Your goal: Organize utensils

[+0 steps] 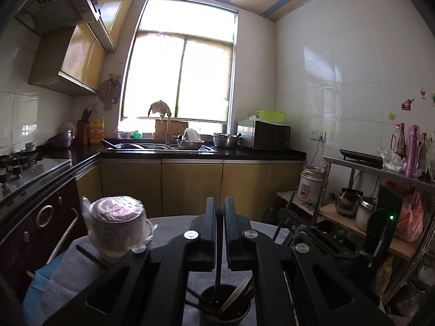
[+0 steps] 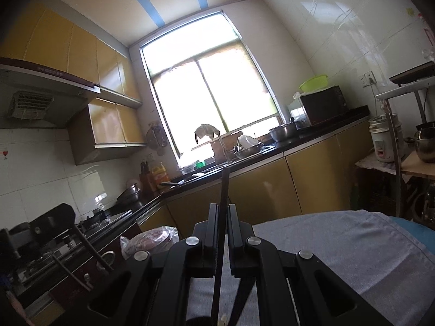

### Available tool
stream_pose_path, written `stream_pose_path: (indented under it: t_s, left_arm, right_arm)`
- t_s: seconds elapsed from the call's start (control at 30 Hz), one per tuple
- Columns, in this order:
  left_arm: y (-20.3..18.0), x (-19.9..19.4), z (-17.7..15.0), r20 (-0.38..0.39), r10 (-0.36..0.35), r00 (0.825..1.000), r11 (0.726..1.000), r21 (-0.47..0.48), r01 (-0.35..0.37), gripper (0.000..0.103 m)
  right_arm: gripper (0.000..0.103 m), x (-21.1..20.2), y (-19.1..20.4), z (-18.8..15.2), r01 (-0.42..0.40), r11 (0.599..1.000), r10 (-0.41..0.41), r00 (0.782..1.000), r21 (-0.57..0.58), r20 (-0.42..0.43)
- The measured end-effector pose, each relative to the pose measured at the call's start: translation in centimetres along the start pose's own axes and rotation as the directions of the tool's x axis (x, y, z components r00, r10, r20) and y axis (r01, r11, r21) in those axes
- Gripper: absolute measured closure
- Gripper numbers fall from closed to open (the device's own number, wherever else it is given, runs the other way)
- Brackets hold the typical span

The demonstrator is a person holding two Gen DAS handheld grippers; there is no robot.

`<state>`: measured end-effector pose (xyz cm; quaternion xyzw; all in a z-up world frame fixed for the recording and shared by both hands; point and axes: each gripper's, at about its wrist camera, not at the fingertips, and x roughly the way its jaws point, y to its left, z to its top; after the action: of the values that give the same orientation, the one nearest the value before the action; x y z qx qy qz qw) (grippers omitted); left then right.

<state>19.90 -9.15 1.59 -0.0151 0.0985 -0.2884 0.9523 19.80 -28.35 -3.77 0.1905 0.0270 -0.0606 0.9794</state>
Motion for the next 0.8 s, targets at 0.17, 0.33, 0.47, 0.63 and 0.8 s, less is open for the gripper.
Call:
stream_pose_path:
  t_s: [0.17, 0.33, 0.47, 0.63, 0.8]
  left_arm:
    - [0.6, -3.1, 0.6, -0.003, 0.011, 1.0, 1.0, -0.016, -0.011, 0.071]
    - [1.8, -7.0, 0.1, -0.015, 0.05, 0.999, 0.998, -0.04, -0.05, 0.065]
    - [3.5, -9.5, -1.0, -0.037, 0.109, 0.993, 0.99, -0.085, -0.112, 0.055]
    - [5.4, -11.7, -2.6, -0.072, 0.162, 0.984, 0.976, -0.134, -0.171, 0.048]
    - [6.6, -12.8, -3.5, -0.112, 0.182, 0.977, 0.965, -0.172, -0.2, 0.046]
  right_arm:
    - [0.096, -0.9, -0.1, 0.2, -0.045, 0.999, 0.044, 0.996, -0.005, -0.077]
    - [0.096, -2.7, 0.2, -0.7, -0.066, 0.997, 0.06, 0.988, -0.034, -0.145]
    - [0.096, -2.5, 0.7, -2.2, -0.102, 0.993, 0.081, 0.957, -0.063, -0.28]
    - [0.072, -5.0, -0.7, -2.4, -0.091, 0.996, 0.083, 0.936, -0.005, -0.342]
    - [0.042, -9.4, -3.0, -0.9, -0.063, 0.994, 0.084, 0.962, 0.086, -0.26]
